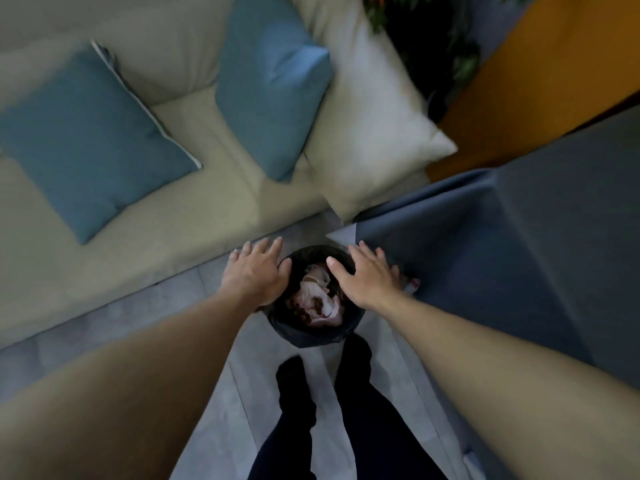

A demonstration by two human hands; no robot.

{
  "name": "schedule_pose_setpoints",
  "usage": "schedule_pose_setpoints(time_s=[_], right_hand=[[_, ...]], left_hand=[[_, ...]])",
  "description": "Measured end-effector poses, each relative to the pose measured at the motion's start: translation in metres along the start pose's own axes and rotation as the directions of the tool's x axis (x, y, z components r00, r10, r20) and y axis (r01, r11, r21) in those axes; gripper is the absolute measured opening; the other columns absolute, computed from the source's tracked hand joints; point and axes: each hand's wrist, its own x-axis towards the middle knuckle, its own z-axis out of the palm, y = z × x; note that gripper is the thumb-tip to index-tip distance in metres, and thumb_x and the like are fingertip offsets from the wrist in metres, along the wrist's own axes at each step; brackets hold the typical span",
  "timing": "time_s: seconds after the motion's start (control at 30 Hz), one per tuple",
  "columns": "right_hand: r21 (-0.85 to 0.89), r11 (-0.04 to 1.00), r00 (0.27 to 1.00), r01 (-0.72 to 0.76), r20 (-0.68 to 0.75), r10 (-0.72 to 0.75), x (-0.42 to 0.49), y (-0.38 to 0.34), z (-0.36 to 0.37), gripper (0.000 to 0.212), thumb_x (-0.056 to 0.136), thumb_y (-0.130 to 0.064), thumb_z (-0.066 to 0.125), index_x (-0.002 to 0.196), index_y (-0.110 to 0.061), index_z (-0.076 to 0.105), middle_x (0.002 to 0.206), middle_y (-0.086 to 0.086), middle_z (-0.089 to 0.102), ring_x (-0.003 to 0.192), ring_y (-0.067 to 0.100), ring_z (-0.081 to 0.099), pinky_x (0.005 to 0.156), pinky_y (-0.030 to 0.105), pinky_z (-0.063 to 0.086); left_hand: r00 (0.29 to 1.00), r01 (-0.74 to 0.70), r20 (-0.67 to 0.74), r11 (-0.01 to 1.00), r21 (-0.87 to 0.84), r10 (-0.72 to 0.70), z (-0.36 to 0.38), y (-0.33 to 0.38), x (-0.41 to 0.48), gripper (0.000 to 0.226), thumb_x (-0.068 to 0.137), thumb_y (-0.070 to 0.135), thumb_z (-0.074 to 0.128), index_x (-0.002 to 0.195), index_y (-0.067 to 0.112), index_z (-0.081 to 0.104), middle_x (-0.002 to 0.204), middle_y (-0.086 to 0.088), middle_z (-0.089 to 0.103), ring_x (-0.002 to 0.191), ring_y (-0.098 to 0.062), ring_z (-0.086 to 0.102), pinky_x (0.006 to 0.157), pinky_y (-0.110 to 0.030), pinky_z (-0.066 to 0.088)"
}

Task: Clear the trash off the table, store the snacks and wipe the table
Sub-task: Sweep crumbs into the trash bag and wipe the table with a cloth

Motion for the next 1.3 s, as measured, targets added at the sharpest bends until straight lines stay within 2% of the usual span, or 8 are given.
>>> schedule_pose_setpoints(time_s=[0.17, 0.33, 0.43, 0.63, 0.77, 0.93, 1.03, 1.3], right_hand=[[-0.008, 0.998, 0.992, 0.055, -0.111, -0.056, -0.053, -0.015, -0.056, 0.089, 0.084, -0.083, 0.015, 0.154, -0.029, 0.026, 0.165, -0.005, 0.013, 0.151, 0.026, 0.004, 0.119, 0.057, 0.006], [-0.025, 0.996, 0.977, 0.083, -0.194, -0.086, -0.103, -0.011, -0.108, 0.089, 0.087, -0.081, 0.015, 0.155, -0.026, 0.023, 0.165, -0.003, 0.012, 0.152, 0.025, 0.003, 0.120, 0.054, 0.006], [-0.004, 0.998, 0.963, 0.065, -0.260, -0.064, -0.134, 0.000, -0.139, 0.088, 0.087, -0.082, 0.016, 0.156, -0.027, 0.023, 0.165, -0.004, 0.011, 0.152, 0.024, 0.002, 0.121, 0.053, 0.006], [0.057, 0.998, 0.929, -0.012, -0.368, 0.032, -0.189, 0.035, -0.182, 0.089, 0.087, -0.082, 0.014, 0.157, -0.028, 0.019, 0.166, -0.005, 0.008, 0.152, 0.025, 0.001, 0.121, 0.054, 0.006], [0.138, 0.989, 0.906, -0.048, -0.411, 0.101, -0.217, 0.070, -0.198, 0.089, 0.086, -0.083, 0.014, 0.157, -0.029, 0.017, 0.166, -0.006, 0.003, 0.152, 0.025, -0.001, 0.121, 0.054, 0.004], [0.227, 0.970, 0.862, -0.089, -0.471, 0.189, -0.251, 0.132, -0.207, 0.088, 0.087, -0.083, 0.017, 0.157, -0.030, 0.012, 0.166, -0.007, -0.003, 0.152, 0.026, 0.003, 0.121, 0.054, 0.007], [0.262, 0.956, 0.836, -0.130, -0.489, 0.247, -0.268, 0.180, -0.207, 0.088, 0.088, -0.082, 0.018, 0.157, -0.029, 0.012, 0.166, -0.007, -0.003, 0.152, 0.026, 0.004, 0.122, 0.053, 0.007], [0.309, 0.922, 0.794, -0.232, -0.488, 0.363, -0.293, 0.298, -0.204, 0.082, 0.091, -0.076, 0.024, 0.157, -0.026, 0.019, 0.166, -0.003, 0.005, 0.151, 0.027, 0.009, 0.121, 0.052, 0.011]], left_hand=[[0.995, -0.049, -0.090, 0.998, 0.028, 0.051, -0.074, 0.026, -0.038, 0.063, 0.102, 0.054, 0.023, 0.158, 0.026, 0.018, 0.164, -0.003, 0.025, 0.149, -0.032, 0.023, 0.121, -0.049, 0.017], [0.984, -0.105, -0.136, 0.992, 0.075, 0.114, -0.132, 0.060, -0.075, 0.063, 0.102, 0.053, 0.024, 0.159, 0.028, 0.016, 0.165, -0.004, 0.022, 0.148, -0.038, 0.023, 0.121, -0.049, 0.017], [0.961, -0.168, -0.200, 0.978, 0.127, 0.191, -0.162, 0.086, -0.096, 0.062, 0.102, 0.053, 0.025, 0.158, 0.027, 0.020, 0.163, -0.003, 0.026, 0.147, -0.035, 0.024, 0.120, -0.048, 0.019], [0.911, -0.310, -0.231, 0.937, 0.159, 0.341, -0.199, 0.147, -0.126, 0.063, 0.102, 0.052, 0.025, 0.158, 0.025, 0.017, 0.164, -0.006, 0.024, 0.150, -0.036, 0.019, 0.122, -0.050, 0.016], [0.873, -0.398, -0.206, 0.889, 0.225, 0.442, -0.206, 0.197, -0.144, 0.063, 0.103, 0.050, 0.023, 0.159, 0.025, 0.010, 0.166, -0.005, 0.016, 0.152, -0.036, 0.013, 0.123, -0.049, 0.012], [0.806, -0.508, -0.167, 0.809, 0.295, 0.567, -0.202, 0.271, -0.150, 0.065, 0.102, 0.054, 0.019, 0.159, 0.025, 0.009, 0.166, -0.003, 0.016, 0.151, -0.034, 0.013, 0.122, -0.049, 0.015], [0.796, -0.534, -0.133, 0.789, 0.304, 0.590, -0.193, 0.324, -0.155, 0.067, 0.103, 0.056, 0.020, 0.160, 0.027, 0.004, 0.168, -0.001, 0.009, 0.153, -0.033, 0.007, 0.124, -0.047, 0.011], [0.754, -0.625, -0.010, 0.722, 0.295, 0.657, -0.139, 0.444, -0.161, 0.065, 0.104, 0.054, 0.021, 0.161, 0.028, 0.001, 0.168, 0.000, 0.006, 0.154, -0.031, 0.002, 0.125, -0.047, 0.006]])
